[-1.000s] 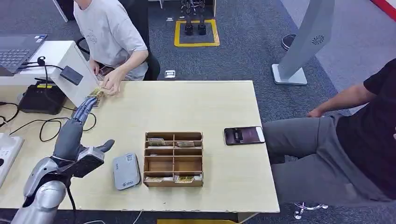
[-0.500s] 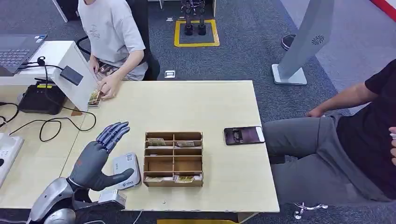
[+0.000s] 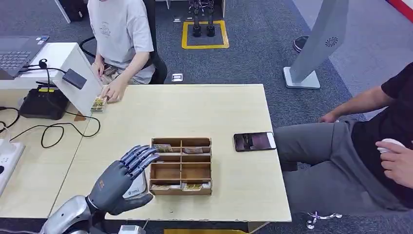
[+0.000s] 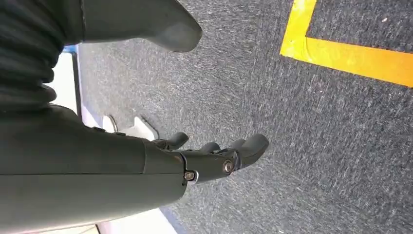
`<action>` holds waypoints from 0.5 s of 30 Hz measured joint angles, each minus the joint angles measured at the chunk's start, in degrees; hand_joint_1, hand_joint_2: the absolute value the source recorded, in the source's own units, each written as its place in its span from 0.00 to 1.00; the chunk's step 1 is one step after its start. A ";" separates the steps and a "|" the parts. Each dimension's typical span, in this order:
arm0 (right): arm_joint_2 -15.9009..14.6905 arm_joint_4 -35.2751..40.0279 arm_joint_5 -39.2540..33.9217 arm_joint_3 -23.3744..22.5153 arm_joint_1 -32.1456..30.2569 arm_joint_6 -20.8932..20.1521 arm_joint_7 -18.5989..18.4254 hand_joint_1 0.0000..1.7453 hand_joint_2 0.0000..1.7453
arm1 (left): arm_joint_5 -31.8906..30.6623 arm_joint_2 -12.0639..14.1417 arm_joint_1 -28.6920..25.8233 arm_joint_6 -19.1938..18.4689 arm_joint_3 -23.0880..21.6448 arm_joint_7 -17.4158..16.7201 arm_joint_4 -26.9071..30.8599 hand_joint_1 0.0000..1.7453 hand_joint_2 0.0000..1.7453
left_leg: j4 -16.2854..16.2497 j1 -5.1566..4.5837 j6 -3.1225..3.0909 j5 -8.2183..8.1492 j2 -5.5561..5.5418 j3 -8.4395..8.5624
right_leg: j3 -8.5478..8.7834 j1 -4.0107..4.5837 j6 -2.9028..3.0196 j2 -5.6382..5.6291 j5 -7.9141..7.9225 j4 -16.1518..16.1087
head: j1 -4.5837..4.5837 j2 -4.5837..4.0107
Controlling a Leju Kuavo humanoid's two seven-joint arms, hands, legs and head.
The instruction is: Pass the card to the sensor for recognition and then transmit it.
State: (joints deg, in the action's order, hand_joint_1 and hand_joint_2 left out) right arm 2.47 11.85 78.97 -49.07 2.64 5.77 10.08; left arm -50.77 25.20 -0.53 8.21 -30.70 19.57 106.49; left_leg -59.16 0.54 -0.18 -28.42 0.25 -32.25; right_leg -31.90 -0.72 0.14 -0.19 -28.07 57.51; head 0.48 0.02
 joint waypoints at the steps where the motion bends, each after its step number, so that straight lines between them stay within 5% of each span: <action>1: 0.02 0.02 0.09 -0.02 0.03 0.00 0.00 0.00 1.00 | -2.42 -0.07 0.34 1.16 -0.66 -0.81 -0.54 0.00 1.00 | 0.00 0.00 0.00 0.00 0.00 0.00 | 0.00 0.00 0.00 0.00 0.00 0.00 | 0.02 -0.02; 4: 0.02 0.07 0.31 -0.07 0.13 0.00 0.02 0.00 1.00 | -7.13 -0.50 1.47 3.77 -3.11 -2.65 -2.98 0.00 1.00 | 0.00 -0.01 0.00 0.00 0.00 0.01 | 0.01 0.00 0.00 0.00 0.01 0.00 | 0.02 -0.02; 15: 0.00 0.07 0.66 -0.09 0.29 0.02 -0.02 0.00 1.00 | -8.52 -1.42 2.64 5.76 -6.34 -5.26 -8.22 0.00 1.00 | 0.00 0.01 0.00 0.00 -0.01 0.00 | 0.00 0.01 0.00 -0.01 0.01 0.00 | 0.02 -0.02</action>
State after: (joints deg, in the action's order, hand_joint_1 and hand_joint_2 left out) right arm 2.47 11.91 79.63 -49.16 2.94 5.79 10.05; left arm -59.30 23.78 2.11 13.97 -37.05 14.31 98.27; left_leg -59.16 0.55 -0.18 -28.42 0.24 -32.25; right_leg -31.90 -0.71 0.14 -0.19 -28.06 57.52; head 0.50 0.00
